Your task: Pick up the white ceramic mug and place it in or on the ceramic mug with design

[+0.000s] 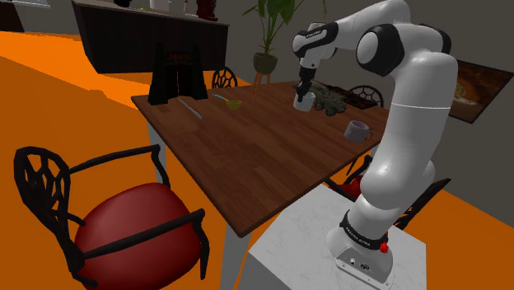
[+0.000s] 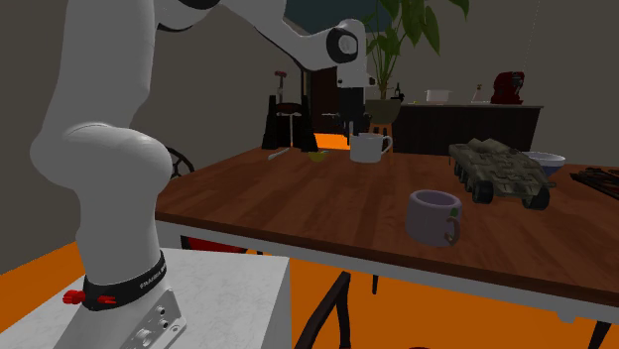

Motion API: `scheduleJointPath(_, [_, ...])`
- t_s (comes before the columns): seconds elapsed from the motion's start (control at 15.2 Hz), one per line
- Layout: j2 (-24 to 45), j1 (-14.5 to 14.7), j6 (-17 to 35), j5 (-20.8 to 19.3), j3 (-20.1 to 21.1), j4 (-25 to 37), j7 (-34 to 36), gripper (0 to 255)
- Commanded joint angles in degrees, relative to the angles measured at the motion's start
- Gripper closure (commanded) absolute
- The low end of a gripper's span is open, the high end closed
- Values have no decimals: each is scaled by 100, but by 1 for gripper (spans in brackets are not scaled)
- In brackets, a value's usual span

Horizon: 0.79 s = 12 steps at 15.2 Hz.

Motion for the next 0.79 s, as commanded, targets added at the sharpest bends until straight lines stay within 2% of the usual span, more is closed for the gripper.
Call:
scheduleJointPath(0.0, [-40, 0, -142, -17, -8, 102, 0, 255])
scheduleJointPath(0.73, [-102, -26, -964, -44, -32, 869, -14, 255])
